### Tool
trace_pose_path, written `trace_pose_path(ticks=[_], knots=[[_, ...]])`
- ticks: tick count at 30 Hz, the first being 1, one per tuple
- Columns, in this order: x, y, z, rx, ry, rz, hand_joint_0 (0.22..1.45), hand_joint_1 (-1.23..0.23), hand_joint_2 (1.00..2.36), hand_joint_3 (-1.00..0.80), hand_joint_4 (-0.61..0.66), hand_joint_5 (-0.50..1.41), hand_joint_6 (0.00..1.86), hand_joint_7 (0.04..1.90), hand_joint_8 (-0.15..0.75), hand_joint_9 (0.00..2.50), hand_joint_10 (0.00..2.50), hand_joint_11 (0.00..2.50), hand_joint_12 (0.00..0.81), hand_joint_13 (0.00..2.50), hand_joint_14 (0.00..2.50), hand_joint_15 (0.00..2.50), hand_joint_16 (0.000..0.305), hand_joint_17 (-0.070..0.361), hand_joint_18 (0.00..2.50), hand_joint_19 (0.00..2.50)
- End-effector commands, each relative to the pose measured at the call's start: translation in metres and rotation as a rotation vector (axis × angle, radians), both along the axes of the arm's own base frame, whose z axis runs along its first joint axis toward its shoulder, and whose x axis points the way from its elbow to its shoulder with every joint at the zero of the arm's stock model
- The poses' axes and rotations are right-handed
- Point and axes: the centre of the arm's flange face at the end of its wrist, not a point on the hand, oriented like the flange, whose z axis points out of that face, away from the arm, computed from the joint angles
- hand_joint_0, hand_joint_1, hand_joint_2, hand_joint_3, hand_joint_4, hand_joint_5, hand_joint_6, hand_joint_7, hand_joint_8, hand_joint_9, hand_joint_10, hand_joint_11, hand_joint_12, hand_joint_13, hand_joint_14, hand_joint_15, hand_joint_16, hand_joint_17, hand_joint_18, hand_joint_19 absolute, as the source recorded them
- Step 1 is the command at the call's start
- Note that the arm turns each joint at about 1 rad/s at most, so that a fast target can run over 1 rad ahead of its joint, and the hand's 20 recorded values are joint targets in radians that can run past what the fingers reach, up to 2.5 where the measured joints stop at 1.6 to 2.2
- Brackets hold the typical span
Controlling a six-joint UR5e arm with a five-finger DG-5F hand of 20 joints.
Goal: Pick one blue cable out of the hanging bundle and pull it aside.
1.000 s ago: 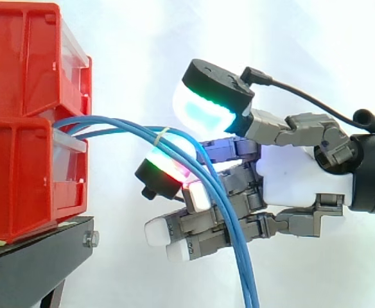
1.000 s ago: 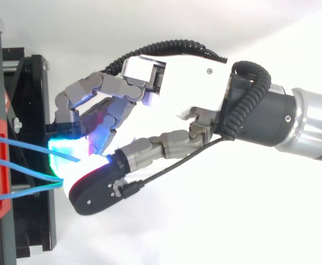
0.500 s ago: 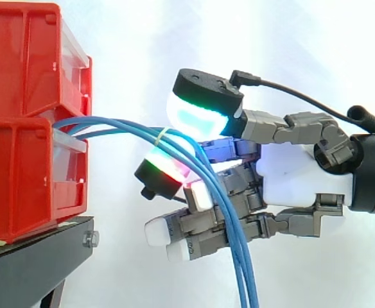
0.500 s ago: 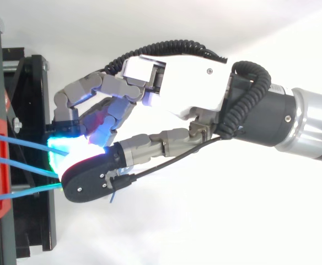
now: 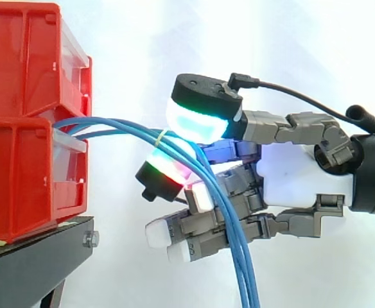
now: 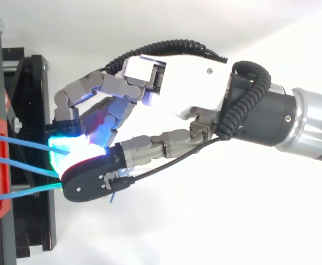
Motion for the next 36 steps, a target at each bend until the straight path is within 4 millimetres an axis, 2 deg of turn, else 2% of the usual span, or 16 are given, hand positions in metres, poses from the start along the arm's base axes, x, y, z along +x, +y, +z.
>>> trace_pose_path(ticks=[1, 6, 12, 17, 23, 36], knots=[[0.000, 0.001, -0.001, -0.001, 0.004, 0.001, 0.58, -0.72, 1.02, -0.10, 0.05, -0.08, 0.88, 1.24, 0.299, 1.25, 0.02, 0.54, 0.365, 0.82, 0.01, 0.33, 0.041, 0.092, 0.65, 0.27], [-0.005, 0.001, 0.001, -0.010, 0.037, 0.004, 0.58, -0.74, 1.02, -0.07, 0.03, -0.08, 0.89, 1.23, 0.301, 1.21, 0.02, 0.53, 0.371, 0.82, 0.01, 0.33, 0.042, 0.095, 0.66, 0.26], [-0.022, 0.001, 0.018, -0.033, 0.136, 0.027, 0.58, -0.77, 1.02, -0.04, -0.03, -0.06, 0.88, 1.23, 0.287, 1.20, 0.01, 0.50, 0.380, 0.84, 0.01, 0.34, 0.045, 0.102, 0.68, 0.25], [-0.031, -0.004, 0.035, -0.048, 0.170, 0.021, 0.58, -0.78, 1.01, -0.04, -0.03, -0.06, 0.88, 1.23, 0.258, 0.99, 0.01, 0.25, 0.373, 0.81, 0.01, 0.30, 0.045, 0.101, 0.68, 0.22], [-0.034, 0.001, 0.034, -0.056, 0.194, 0.028, 0.58, -0.78, 1.01, -0.04, -0.03, -0.06, 0.88, 1.23, 0.240, 0.82, 0.00, 0.13, 0.369, 0.78, 0.01, 0.28, 0.044, 0.099, 0.66, 0.20], [-0.033, 0.003, 0.034, -0.057, 0.184, 0.032, 0.59, -0.78, 1.01, -0.04, -0.02, -0.06, 0.88, 1.22, 0.237, 0.78, 0.00, 0.12, 0.368, 0.75, 0.01, 0.28, 0.043, 0.097, 0.62, 0.20]])
